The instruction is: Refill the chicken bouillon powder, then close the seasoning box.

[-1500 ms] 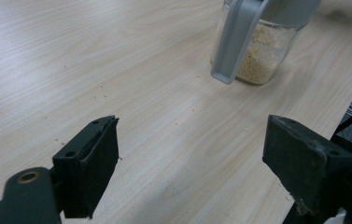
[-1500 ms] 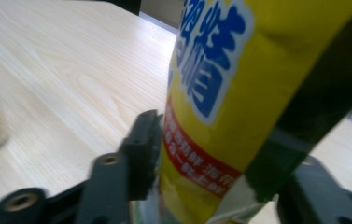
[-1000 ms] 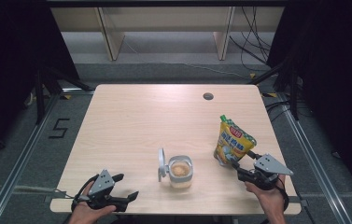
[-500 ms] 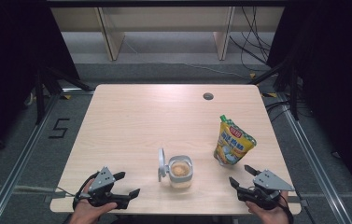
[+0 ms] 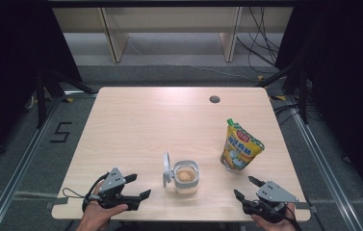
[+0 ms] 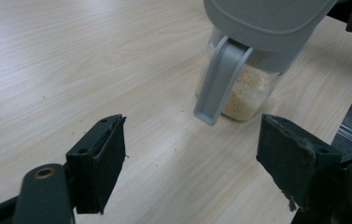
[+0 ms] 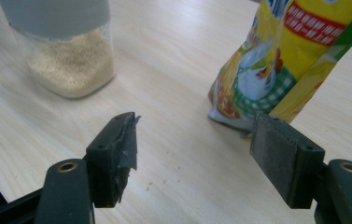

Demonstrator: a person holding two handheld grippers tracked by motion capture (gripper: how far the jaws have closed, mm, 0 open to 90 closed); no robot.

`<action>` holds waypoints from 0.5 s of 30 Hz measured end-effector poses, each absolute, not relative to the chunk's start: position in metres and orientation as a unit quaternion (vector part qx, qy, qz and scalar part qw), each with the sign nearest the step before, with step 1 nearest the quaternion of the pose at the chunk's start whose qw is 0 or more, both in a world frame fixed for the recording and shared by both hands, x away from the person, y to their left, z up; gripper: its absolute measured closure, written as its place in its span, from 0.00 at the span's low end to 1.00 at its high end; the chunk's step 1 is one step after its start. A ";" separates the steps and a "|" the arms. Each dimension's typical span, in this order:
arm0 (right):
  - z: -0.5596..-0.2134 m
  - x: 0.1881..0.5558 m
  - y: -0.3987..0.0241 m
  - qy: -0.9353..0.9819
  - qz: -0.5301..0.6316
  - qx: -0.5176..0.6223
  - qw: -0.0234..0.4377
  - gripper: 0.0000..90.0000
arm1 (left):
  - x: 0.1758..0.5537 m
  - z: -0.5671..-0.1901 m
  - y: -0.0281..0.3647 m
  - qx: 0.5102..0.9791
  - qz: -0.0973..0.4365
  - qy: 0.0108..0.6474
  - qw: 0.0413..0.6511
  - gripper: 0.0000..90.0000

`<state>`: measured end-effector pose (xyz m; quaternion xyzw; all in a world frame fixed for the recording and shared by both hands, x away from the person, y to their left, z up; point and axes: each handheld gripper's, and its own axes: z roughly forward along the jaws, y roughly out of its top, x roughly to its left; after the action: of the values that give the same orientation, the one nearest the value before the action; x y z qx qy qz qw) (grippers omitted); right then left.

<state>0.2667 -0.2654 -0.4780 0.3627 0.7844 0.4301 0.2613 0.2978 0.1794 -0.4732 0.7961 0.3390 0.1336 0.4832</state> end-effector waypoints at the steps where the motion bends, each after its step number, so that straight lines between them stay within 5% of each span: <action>1: -0.478 0.267 -0.267 0.784 0.429 0.363 0.265 0.36 | 0.299 -0.471 0.177 0.793 0.124 0.338 0.492 0.27; 8: -0.480 0.266 -0.265 0.786 0.423 0.372 0.254 0.36 | 0.308 -0.451 0.172 0.791 0.119 0.327 0.503 0.44; 15: -0.481 0.269 -0.266 0.788 0.425 0.355 0.269 0.36 | 0.310 -0.449 0.165 0.794 0.136 0.308 0.505 0.83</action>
<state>0.2688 -0.2665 -0.4806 0.3545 0.7881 0.4252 0.2692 0.3098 0.1649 -0.4495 0.7945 0.3080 0.1361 0.5054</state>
